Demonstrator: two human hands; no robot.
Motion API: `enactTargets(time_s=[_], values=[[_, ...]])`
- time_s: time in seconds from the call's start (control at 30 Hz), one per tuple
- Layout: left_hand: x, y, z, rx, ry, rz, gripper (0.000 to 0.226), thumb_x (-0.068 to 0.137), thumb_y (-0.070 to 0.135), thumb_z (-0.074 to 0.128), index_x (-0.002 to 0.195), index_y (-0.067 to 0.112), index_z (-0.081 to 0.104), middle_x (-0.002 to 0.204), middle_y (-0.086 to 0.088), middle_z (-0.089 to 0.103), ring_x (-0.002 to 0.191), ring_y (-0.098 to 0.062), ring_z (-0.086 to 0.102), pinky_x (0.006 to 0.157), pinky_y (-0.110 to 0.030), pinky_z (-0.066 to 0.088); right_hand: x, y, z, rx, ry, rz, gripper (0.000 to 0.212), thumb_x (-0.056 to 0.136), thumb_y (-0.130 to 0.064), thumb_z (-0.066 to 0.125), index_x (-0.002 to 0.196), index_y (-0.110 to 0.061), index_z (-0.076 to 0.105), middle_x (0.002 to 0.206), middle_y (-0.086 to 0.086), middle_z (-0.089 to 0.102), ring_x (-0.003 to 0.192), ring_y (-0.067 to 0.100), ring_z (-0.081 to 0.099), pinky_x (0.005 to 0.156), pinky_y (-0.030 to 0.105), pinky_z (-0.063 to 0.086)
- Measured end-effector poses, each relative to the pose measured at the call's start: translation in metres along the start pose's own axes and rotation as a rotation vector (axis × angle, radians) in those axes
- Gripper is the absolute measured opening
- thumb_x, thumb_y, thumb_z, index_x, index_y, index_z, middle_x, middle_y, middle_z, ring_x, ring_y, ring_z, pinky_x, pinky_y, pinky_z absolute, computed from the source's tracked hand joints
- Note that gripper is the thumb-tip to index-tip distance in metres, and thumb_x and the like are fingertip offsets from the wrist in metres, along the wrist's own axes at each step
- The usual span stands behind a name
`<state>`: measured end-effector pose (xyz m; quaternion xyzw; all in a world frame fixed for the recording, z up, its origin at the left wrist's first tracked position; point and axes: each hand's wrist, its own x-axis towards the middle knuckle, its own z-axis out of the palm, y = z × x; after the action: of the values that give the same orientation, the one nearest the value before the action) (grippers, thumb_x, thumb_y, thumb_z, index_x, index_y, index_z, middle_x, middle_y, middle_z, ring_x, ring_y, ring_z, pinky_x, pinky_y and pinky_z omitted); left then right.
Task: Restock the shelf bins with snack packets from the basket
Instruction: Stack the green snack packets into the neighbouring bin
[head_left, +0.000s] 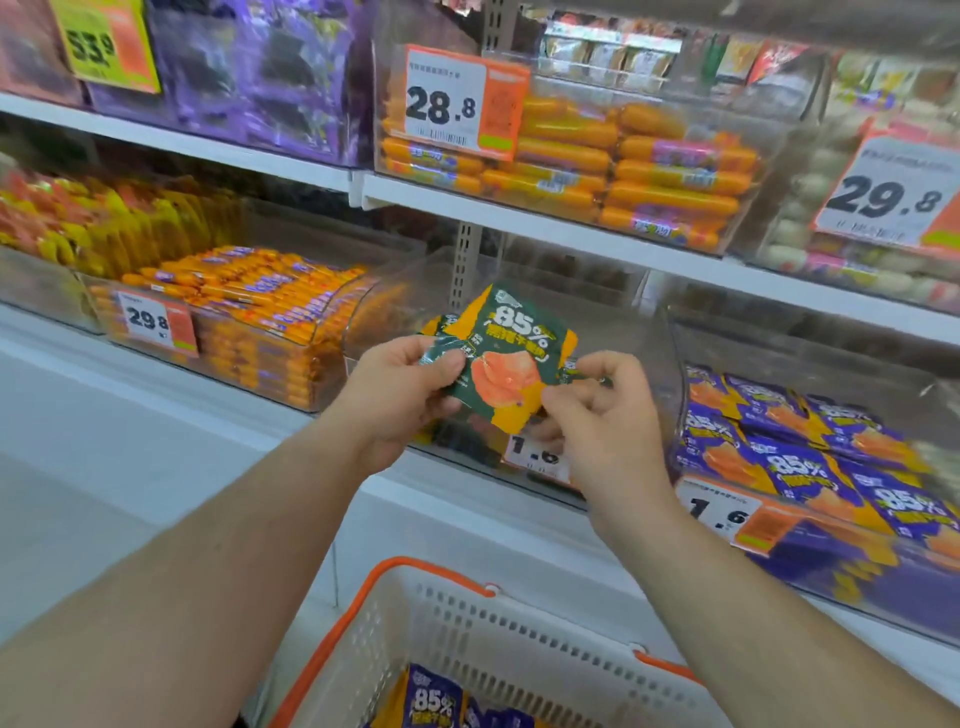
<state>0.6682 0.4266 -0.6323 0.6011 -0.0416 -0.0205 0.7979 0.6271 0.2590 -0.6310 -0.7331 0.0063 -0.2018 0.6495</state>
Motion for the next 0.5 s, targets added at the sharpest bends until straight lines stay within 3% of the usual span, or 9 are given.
enactTargets(time_s=[0.13, 0.23, 0.3, 0.4, 0.5], values=[[0.006, -0.003, 0.006, -0.059, 0.035, -0.002, 0.01, 0.097, 0.006, 0.055, 0.094, 0.007, 0.064, 0.085, -0.007, 0.068, 0.064, -0.01, 0.063, 0.05, -0.014, 0.05, 0.018, -0.004, 0.01, 0.103, -0.036, 0.195, 0.035, 0.079, -0.001, 0.066, 0.096, -0.029, 0.053, 0.086, 0.017, 0.072, 0.083, 0.033, 0.068, 0.08, 0.057, 0.054], [0.01, -0.004, 0.01, 0.01, 0.077, 0.013, 0.007, 0.095, 0.011, 0.059, 0.094, 0.01, 0.065, 0.089, -0.009, 0.07, 0.071, -0.013, 0.064, 0.054, -0.017, 0.053, 0.035, -0.004, 0.019, 0.078, -0.046, 0.263, 0.03, 0.083, 0.006, 0.063, 0.091, -0.023, 0.063, 0.091, 0.013, 0.07, 0.083, 0.028, 0.067, 0.083, 0.049, 0.056], [0.016, -0.006, 0.006, 0.296, 0.171, 0.124, 0.012, 0.093, 0.025, 0.064, 0.097, 0.014, 0.068, 0.09, -0.003, 0.072, 0.078, -0.014, 0.066, 0.068, -0.027, 0.057, 0.054, -0.004, 0.022, 0.07, -0.002, 0.305, 0.03, 0.086, 0.007, 0.059, 0.087, -0.022, 0.066, 0.101, 0.011, 0.069, 0.087, 0.025, 0.065, 0.086, 0.044, 0.055], [0.019, -0.006, -0.005, 0.907, 0.312, 0.354, 0.019, 0.09, 0.035, 0.063, 0.105, 0.024, 0.068, 0.097, 0.009, 0.071, 0.099, -0.015, 0.06, 0.087, -0.034, 0.048, 0.096, -0.003, 0.022, 0.037, 0.118, 0.331, 0.028, 0.093, 0.003, 0.051, 0.097, -0.019, 0.069, 0.109, 0.008, 0.065, 0.092, 0.025, 0.062, 0.087, 0.043, 0.055], [0.027, -0.015, -0.015, 1.256, 0.36, 0.437, 0.028, 0.091, 0.037, 0.059, 0.115, 0.025, 0.069, 0.117, 0.004, 0.068, 0.12, -0.024, 0.049, 0.099, -0.037, 0.03, 0.131, -0.001, 0.018, -0.04, 0.066, 0.367, 0.031, 0.097, -0.006, 0.047, 0.126, -0.006, 0.061, 0.09, 0.002, 0.063, 0.068, 0.014, 0.058, 0.064, 0.032, 0.055]])
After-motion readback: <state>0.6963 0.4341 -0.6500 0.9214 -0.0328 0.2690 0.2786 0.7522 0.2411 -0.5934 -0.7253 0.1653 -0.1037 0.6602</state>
